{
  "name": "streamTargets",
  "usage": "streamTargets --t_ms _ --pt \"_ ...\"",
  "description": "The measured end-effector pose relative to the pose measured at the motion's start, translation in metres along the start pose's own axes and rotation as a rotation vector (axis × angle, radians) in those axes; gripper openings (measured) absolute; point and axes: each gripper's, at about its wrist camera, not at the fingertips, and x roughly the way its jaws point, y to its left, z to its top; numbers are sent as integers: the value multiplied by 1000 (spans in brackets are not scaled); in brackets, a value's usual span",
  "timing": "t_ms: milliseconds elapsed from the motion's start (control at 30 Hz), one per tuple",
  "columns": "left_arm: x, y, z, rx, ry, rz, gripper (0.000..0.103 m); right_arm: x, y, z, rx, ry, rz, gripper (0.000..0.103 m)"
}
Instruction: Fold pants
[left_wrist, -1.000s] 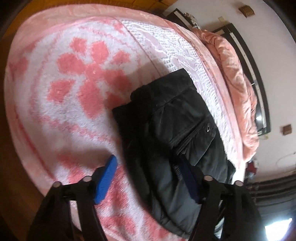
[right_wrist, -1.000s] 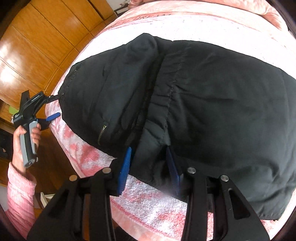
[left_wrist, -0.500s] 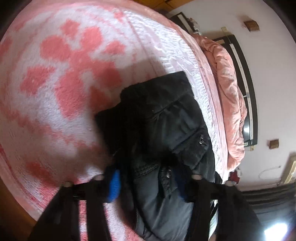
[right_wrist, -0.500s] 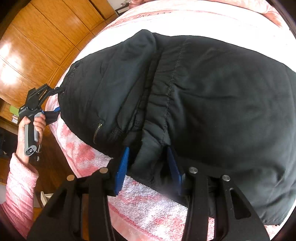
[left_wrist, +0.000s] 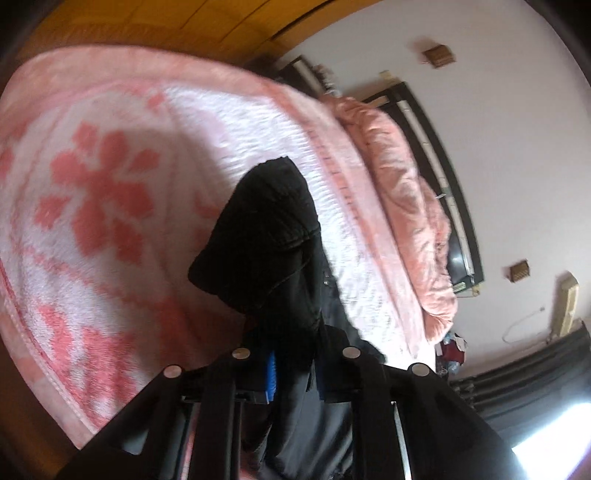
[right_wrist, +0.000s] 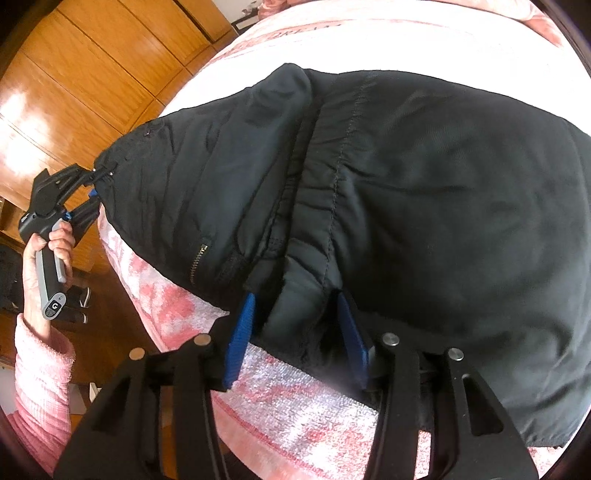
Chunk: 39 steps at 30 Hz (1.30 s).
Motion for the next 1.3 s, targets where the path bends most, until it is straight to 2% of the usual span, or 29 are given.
streamTargets --t_ms 300,500,600,767,900,1000,1300 --pt "-27 -82 -24 217 -27 -114 15 -46 -14 -2 45 -97 35 51" --pt "-34 -147 -67 415 11 -166 14 -80 -44 -13 117 -161 4 51" --pt "-31 -170 -90 481 38 -177 14 -93 -62 -20 164 -185 -10 53" --pt "-21 -199 -128 591 83 -172 14 -106 -91 -32 231 -211 -25 53" --pt "-14 -210 -160 674 122 -155 14 -112 -100 -40 247 -216 -60 53" --pt "-4 -220 -182 733 162 -134 14 -112 -106 -43 244 -215 -123 53" --pt "34 -232 -250 907 251 -35 14 -111 -127 -58 283 -210 -137 53"
